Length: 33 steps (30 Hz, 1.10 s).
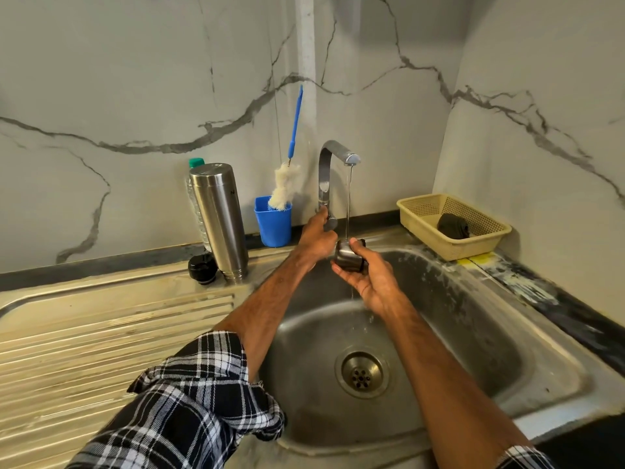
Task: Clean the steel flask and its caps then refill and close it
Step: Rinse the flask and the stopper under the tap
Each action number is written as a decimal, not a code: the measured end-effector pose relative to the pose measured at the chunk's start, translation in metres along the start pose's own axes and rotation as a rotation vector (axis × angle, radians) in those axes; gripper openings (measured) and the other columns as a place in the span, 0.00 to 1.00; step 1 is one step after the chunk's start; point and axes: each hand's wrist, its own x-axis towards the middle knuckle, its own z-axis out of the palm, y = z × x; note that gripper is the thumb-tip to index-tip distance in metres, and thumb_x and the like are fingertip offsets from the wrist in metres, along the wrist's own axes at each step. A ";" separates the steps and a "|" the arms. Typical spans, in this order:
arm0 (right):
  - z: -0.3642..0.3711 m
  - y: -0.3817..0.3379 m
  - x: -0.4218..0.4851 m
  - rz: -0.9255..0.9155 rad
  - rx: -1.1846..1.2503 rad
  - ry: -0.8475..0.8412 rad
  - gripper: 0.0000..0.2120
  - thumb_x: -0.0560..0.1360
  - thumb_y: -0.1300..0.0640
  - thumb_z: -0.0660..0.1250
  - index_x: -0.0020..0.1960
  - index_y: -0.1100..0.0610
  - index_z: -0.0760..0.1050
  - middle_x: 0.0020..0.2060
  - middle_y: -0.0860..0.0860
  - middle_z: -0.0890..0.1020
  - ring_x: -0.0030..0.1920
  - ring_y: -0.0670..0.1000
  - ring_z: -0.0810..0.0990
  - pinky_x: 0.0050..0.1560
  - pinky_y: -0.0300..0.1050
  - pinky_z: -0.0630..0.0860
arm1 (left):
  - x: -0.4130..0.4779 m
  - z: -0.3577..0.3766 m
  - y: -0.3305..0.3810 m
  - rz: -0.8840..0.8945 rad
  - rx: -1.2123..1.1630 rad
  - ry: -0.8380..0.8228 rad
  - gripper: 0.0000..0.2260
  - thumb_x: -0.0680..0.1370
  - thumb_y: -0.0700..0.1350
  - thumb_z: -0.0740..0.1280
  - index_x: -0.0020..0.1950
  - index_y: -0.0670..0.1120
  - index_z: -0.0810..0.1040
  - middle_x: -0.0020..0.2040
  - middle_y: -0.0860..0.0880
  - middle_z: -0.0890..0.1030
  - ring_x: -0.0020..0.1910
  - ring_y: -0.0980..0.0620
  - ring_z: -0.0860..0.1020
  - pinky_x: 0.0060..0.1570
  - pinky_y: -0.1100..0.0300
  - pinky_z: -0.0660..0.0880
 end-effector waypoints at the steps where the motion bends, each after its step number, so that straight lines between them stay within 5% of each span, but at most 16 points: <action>1: 0.000 0.000 0.000 0.001 -0.008 0.001 0.15 0.74 0.60 0.74 0.58 0.65 0.77 0.55 0.65 0.83 0.58 0.62 0.83 0.51 0.56 0.84 | 0.002 0.000 -0.001 0.005 0.018 -0.003 0.36 0.78 0.26 0.58 0.83 0.46 0.53 0.81 0.46 0.60 0.79 0.49 0.61 0.63 0.65 0.63; 5: 0.001 0.001 0.001 0.005 -0.019 0.004 0.18 0.74 0.60 0.74 0.60 0.66 0.77 0.55 0.66 0.83 0.57 0.62 0.83 0.48 0.55 0.85 | 0.010 0.000 -0.003 0.035 0.122 -0.036 0.37 0.77 0.28 0.60 0.83 0.48 0.53 0.80 0.45 0.64 0.78 0.46 0.64 0.74 0.51 0.67; 11: -0.001 0.002 0.000 0.017 -0.148 0.026 0.17 0.73 0.61 0.75 0.59 0.64 0.78 0.53 0.64 0.84 0.55 0.62 0.84 0.53 0.58 0.83 | 0.004 -0.016 0.004 0.068 0.287 -0.120 0.34 0.78 0.30 0.60 0.83 0.47 0.55 0.79 0.45 0.66 0.77 0.45 0.66 0.73 0.52 0.66; 14: -0.002 0.003 -0.002 0.011 -0.355 0.050 0.14 0.71 0.60 0.77 0.55 0.63 0.80 0.50 0.62 0.85 0.53 0.60 0.85 0.48 0.51 0.84 | -0.014 -0.020 0.000 0.074 0.343 -0.178 0.33 0.77 0.31 0.64 0.81 0.47 0.61 0.79 0.46 0.66 0.78 0.47 0.65 0.75 0.53 0.65; 16: -0.001 0.004 -0.004 -0.013 -0.468 0.065 0.16 0.71 0.59 0.78 0.55 0.64 0.81 0.46 0.61 0.86 0.46 0.56 0.85 0.43 0.45 0.82 | -0.033 -0.019 -0.004 0.109 0.389 -0.153 0.27 0.78 0.36 0.68 0.77 0.47 0.68 0.75 0.47 0.71 0.73 0.48 0.70 0.69 0.55 0.69; 20: 0.003 0.008 -0.015 -0.088 -0.641 0.071 0.17 0.69 0.53 0.79 0.54 0.61 0.84 0.41 0.56 0.86 0.34 0.47 0.78 0.35 0.41 0.73 | -0.078 -0.022 -0.018 0.224 0.381 -0.098 0.09 0.79 0.36 0.67 0.56 0.45 0.82 0.50 0.48 0.83 0.50 0.53 0.80 0.50 0.61 0.73; 27: 0.009 0.018 -0.051 -0.130 -0.731 0.047 0.21 0.65 0.48 0.81 0.54 0.54 0.83 0.46 0.51 0.87 0.49 0.50 0.83 0.43 0.45 0.75 | -0.132 -0.025 -0.037 0.184 0.265 -0.038 0.15 0.75 0.32 0.63 0.54 0.46 0.84 0.46 0.48 0.85 0.48 0.50 0.83 0.50 0.57 0.79; 33: 0.021 0.011 -0.077 -0.077 -0.697 -0.085 0.23 0.68 0.59 0.80 0.61 0.57 0.78 0.55 0.59 0.84 0.50 0.57 0.87 0.46 0.53 0.84 | -0.155 -0.033 -0.044 0.242 0.200 -0.013 0.17 0.74 0.32 0.65 0.57 0.48 0.83 0.48 0.52 0.85 0.46 0.56 0.81 0.48 0.68 0.76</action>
